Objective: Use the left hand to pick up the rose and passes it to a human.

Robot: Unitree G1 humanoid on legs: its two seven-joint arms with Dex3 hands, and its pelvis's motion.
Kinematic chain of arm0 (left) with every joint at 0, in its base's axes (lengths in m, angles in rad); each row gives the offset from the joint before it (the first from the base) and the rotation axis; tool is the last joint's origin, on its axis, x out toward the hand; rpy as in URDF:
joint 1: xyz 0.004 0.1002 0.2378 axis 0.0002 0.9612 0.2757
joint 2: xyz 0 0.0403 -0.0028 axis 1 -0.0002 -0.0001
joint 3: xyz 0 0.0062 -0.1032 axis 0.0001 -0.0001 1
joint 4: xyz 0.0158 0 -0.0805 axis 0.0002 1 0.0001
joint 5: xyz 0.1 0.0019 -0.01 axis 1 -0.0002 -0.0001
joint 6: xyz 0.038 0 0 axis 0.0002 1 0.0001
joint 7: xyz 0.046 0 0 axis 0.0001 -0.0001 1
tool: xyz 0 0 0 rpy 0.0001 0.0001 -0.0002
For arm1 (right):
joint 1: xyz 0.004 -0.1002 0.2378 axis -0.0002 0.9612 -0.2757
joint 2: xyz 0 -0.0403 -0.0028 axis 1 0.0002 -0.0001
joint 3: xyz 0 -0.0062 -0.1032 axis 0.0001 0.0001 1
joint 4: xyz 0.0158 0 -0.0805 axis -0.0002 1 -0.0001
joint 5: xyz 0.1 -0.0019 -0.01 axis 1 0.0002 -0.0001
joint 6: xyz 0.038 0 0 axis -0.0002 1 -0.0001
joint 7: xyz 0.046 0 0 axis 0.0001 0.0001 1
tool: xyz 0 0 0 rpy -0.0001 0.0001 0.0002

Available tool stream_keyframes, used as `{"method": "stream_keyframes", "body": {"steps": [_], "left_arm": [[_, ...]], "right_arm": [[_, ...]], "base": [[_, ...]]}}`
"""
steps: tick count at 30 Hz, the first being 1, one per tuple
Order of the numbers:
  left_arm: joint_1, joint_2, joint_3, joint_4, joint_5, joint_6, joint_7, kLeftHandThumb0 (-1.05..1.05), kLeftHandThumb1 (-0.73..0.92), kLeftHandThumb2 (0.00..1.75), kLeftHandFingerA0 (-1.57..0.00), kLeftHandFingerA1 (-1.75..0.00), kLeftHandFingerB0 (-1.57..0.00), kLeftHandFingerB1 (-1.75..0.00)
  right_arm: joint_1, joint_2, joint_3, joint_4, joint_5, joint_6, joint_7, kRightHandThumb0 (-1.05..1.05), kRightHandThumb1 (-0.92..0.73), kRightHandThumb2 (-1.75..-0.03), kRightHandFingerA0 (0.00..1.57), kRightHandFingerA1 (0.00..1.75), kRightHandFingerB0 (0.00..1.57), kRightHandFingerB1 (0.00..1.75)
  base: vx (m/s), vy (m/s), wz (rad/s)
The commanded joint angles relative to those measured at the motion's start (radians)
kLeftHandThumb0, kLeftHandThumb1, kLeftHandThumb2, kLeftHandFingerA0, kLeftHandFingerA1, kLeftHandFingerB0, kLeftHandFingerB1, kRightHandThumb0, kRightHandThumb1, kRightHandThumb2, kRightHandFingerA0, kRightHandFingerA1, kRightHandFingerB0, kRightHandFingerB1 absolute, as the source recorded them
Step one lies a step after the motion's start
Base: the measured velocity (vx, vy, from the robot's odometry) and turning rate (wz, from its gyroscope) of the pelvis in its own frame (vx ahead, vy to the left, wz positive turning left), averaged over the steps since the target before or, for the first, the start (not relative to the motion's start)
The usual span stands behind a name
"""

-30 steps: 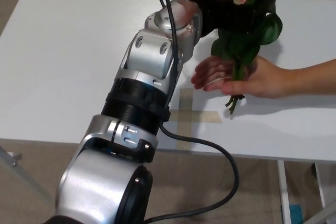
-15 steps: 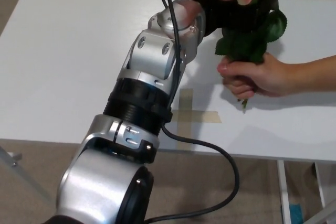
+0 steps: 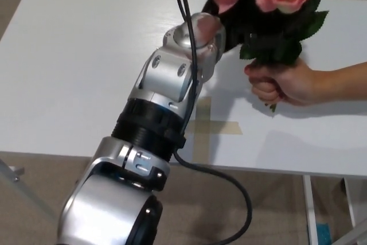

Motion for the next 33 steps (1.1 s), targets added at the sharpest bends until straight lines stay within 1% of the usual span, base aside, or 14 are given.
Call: {"method": "stream_keyframes", "body": {"steps": [1, 4, 7, 10, 13, 14, 16, 19, 21, 24, 26, 30, 31, 33], "left_arm": [[0.041, 0.053, -0.116, -0.023, 0.034, -0.043, -0.223, -0.93, 0.5, 0.59, 0.0, 0.0, 0.0, 0.0], [0.055, 0.106, -0.199, -0.065, 0.077, -0.027, -0.252, -0.9, 0.52, 0.58, 0.0, 0.0, 0.0, 0.0], [0.067, 0.155, -0.269, -0.088, 0.118, -0.034, -0.26, -0.95, 0.5, 0.62, 0.0, 0.0, 0.0, 0.0], [0.079, 0.261, -0.379, -0.133, 0.197, -0.075, -0.3, -1.02, 0.49, 0.67, 0.0, 0.0, 0.0, 0.0], [0.085, 0.321, -0.415, -0.17, 0.209, -0.082, -0.328, -1.02, 0.5, 0.67, 0.0, 0.0, 0.0, 0.0], [0.086, 0.33, -0.418, -0.178, 0.209, -0.081, -0.333, -1.02, 0.5, 0.67, 0.0, 0.0, 0.0, 0.0], [0.095, 0.386, -0.405, -0.215, 0.206, -0.052, -0.356, -1.01, 0.5, 0.66, 0.0, 0.0, 0.0, 0.0], [0.107, 0.399, -0.399, -0.238, 0.207, -0.04, -0.363, -1.01, 0.5, 0.66, 0.0, 0.0, 0.0, 0.0], [0.128, 0.459, -0.353, -0.272, 0.194, -0.04, -0.376, -0.96, 0.51, 0.61, 0.0, 0.0, 0.0, -0.02], [0.135, 0.465, -0.345, -0.286, 0.199, -0.035, -0.384, -0.96, 0.51, 0.61, 0.0, 0.0, 0.0, -0.02], [0.164, 0.537, -0.313, -0.313, 0.202, -0.094, -0.406, -0.96, 0.52, 0.61, 0.0, 0.0, 0.0, 0.0], [0.17, 0.537, -0.306, -0.32, 0.208, -0.095, -0.413, -0.96, 0.52, 0.61, 0.0, 0.0, 0.0, 0.0], [0.176, 0.616, -0.284, -0.345, 0.234, -0.148, -0.419, -0.97, 0.52, 0.61, 0.0, 0.0, 0.0, -0.01], [0.207, 0.66, -0.253, -0.38, 0.226, -0.168, -0.433, -0.97, 0.51, 0.62, 0.0, 0.0, 0.0, -0.01]], "right_arm": [[0.025, 0.01, 0.006, 0.004, -0.012, 0.008, 0.007, -0.44, -0.67, -0.61, 0.66, 0.46, 0.58, 0.41], [0.021, 0.01, 0.016, 0.003, -0.02, 0.007, 0.001, -0.44, -0.67, -0.61, 0.66, 0.46, 0.59, 0.42], [0.025, 0.012, 0.019, 0.003, -0.018, 0.003, 0.003, -0.44, -0.67, -0.6, 0.66, 0.46, 0.59, 0.42], [0.021, 0.009, 0.016, 0.002, -0.013, 0.006, 0.006, -0.44, -0.68, -0.61, 0.66, 0.46, 0.59, 0.42], [0.024, 0.007, 0.016, 0.002, -0.013, 0.008, 0.004, -0.44, -0.68, -0.61, 0.66, 0.46, 0.59, 0.42], [0.025, 0.007, 0.016, 0.002, -0.013, 0.007, 0.004, -0.44, -0.68, -0.61, 0.66, 0.46, 0.59, 0.42], [0.021, 0.01, 0.016, 0.002, -0.013, 0.008, 0.003, -0.44, -0.68, -0.61, 0.66, 0.46, 0.59, 0.42], [0.026, 0.01, 0.016, 0.002, -0.013, 0.006, 0.003, -0.44, -0.68, -0.61, 0.66, 0.46, 0.59, 0.42], [0.025, 0.012, 0.016, 0.001, -0.013, 0.005, 0.001, -0.44, -0.68, -0.61, 0.66, 0.46, 0.59, 0.42], [0.026, 0.012, 0.015, 0.001, -0.012, 0.005, 0.001, -0.44, -0.68, -0.61, 0.66, 0.46, 0.59, 0.42], [0.032, 0.008, 0.014, 0.002, -0.011, 0.003, 0.003, -0.44, -0.68, -0.61, 0.66, 0.46, 0.58, 0.42], [0.032, 0.008, 0.013, 0.001, -0.011, 0.003, 0.003, -0.44, -0.68, -0.61, 0.66, 0.46, 0.58, 0.42], [0.01, -0.011, 0.015, 0.002, -0.015, 0.008, 0.014, -0.44, -0.68, -0.61, 0.66, 0.46, 0.58, 0.41], [0.015, -0.014, 0.015, 0.003, -0.015, 0.008, 0.017, -0.44, -0.68, -0.61, 0.66, 0.45, 0.58, 0.41]], "base": [[0.0, 0.0, 0.0], [0.0, 0.0, 0.0], [0.0, 0.0, 0.0], [0.0, 0.0, 0.0], [0.0, 0.0, 0.0], [0.0, 0.0, 0.0], [0.0, 0.0, 0.0], [0.0, 0.0, 0.0], [0.0, 0.0, 0.0], [0.0, 0.0, 0.0], [0.0, 0.0, 0.0], [0.0, 0.0, 0.0], [0.0, 0.0, 0.0], [0.0, 0.0, 0.0]]}}
